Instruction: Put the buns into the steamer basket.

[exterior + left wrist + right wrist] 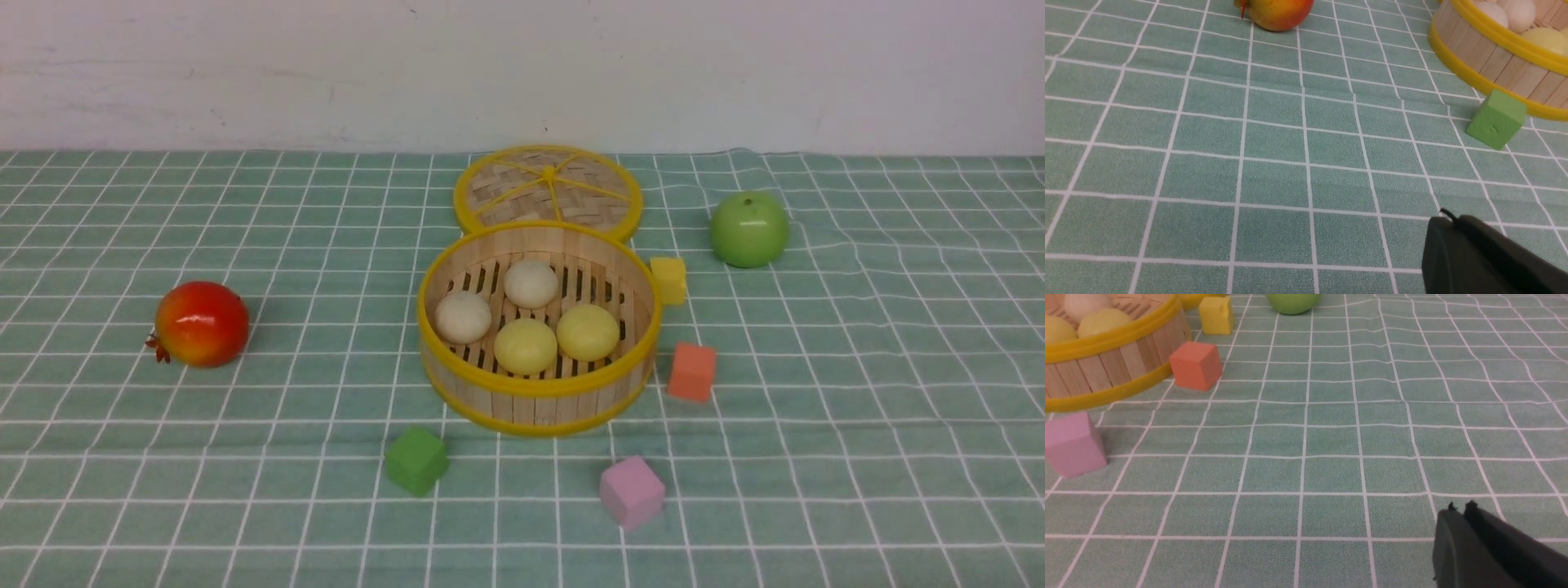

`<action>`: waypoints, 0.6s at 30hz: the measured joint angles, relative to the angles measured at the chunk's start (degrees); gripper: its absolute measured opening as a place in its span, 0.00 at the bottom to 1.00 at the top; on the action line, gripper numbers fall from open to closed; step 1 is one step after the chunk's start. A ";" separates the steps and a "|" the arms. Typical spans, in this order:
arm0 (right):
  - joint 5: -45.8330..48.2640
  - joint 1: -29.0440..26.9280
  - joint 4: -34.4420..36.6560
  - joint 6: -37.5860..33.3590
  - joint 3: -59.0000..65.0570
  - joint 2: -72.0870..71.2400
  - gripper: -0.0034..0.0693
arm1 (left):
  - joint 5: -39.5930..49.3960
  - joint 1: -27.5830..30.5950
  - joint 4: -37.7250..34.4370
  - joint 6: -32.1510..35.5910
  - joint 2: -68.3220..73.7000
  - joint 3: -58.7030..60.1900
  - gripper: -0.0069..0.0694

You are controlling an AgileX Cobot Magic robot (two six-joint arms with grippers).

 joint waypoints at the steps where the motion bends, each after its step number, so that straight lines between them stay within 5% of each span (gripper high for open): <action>1: 0.00 0.00 0.00 0.31 0.00 0.00 0.08 | 0.00 0.00 0.00 0.00 0.00 0.00 0.07; 18: 0.00 0.00 -0.05 0.77 0.00 0.00 0.10 | 0.00 0.00 0.00 -0.07 0.00 0.00 0.07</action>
